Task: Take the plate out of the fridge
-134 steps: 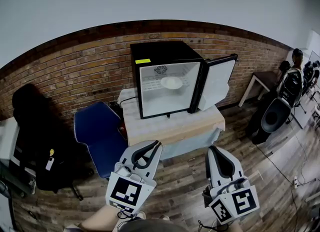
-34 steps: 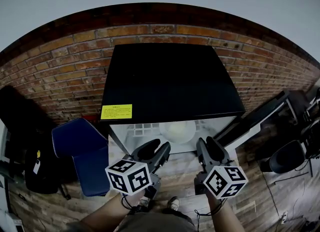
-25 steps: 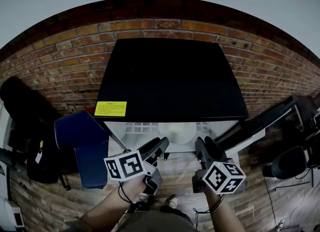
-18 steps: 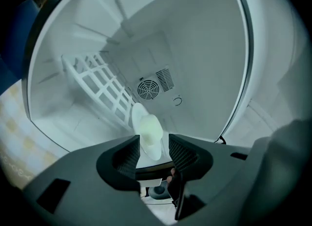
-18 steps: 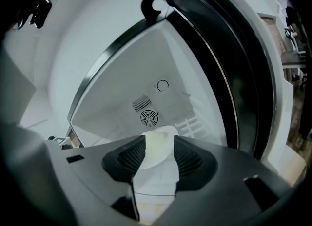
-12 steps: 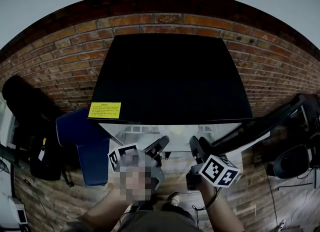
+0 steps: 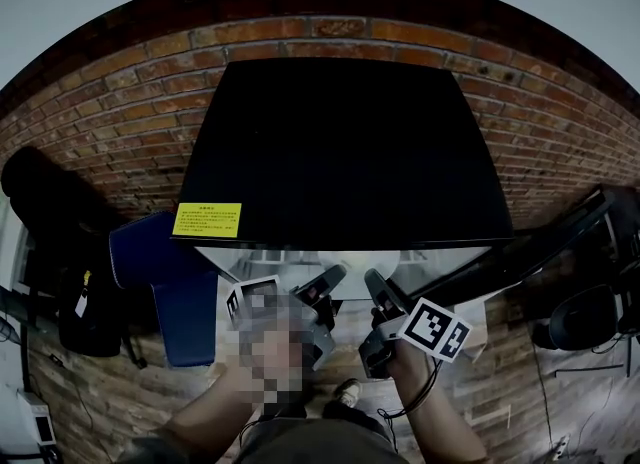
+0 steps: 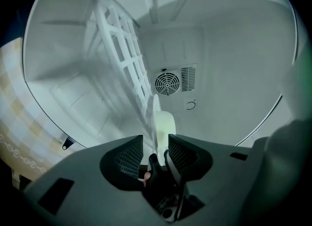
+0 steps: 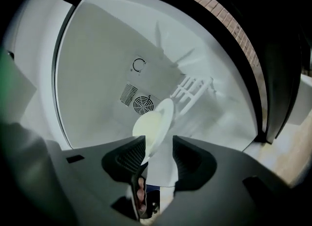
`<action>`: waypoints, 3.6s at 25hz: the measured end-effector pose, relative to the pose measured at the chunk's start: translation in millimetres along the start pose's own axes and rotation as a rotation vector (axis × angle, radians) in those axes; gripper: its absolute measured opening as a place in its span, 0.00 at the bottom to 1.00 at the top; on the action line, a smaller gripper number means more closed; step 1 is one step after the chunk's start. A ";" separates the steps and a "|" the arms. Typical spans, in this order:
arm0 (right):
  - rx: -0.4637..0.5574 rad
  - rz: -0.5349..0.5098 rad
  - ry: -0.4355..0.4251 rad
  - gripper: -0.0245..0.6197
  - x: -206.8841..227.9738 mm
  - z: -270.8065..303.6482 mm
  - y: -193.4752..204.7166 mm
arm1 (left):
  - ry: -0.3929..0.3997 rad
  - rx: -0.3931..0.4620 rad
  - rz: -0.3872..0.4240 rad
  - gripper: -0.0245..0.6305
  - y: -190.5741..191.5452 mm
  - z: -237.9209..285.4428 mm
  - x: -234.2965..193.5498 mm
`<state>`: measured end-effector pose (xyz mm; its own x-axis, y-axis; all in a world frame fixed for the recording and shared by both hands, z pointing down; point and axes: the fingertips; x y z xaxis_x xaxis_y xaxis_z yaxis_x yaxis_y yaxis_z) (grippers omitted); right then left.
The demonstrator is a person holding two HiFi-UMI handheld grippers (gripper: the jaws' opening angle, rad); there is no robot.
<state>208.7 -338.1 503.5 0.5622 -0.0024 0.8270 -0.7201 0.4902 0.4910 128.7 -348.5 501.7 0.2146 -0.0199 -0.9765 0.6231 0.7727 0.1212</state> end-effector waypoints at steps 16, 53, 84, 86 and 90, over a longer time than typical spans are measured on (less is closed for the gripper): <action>0.026 0.215 -0.028 0.14 -1.2 8.1 2.6 | 0.027 -0.032 -0.035 0.11 9.7 8.9 0.3; -0.018 0.308 -0.107 0.10 -111.9 -71.8 32.1 | 0.156 0.010 -0.052 0.08 32.5 -105.7 88.4; -0.382 0.238 -0.184 0.09 -161.0 -78.5 173.3 | 0.067 0.301 -0.100 0.08 30.8 -256.2 30.1; -0.407 0.231 -0.183 0.09 -160.4 -77.2 183.6 | 0.063 0.324 -0.091 0.08 30.3 -263.4 23.5; -0.444 0.222 -0.176 0.09 -156.4 -76.4 202.4 | 0.056 0.356 -0.079 0.08 31.4 -276.3 11.3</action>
<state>6.1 -171.9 452.6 0.3110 0.0158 0.9503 -0.5514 0.8174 0.1669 -57.1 -149.2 445.2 0.1200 -0.0282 -0.9924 0.8611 0.5005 0.0899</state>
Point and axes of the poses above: the fingertips, and each gripper's own axes: z forward along the fingers, x to its right, y out of its underside, and after that the axes turned 4 degrees about x, right-handed
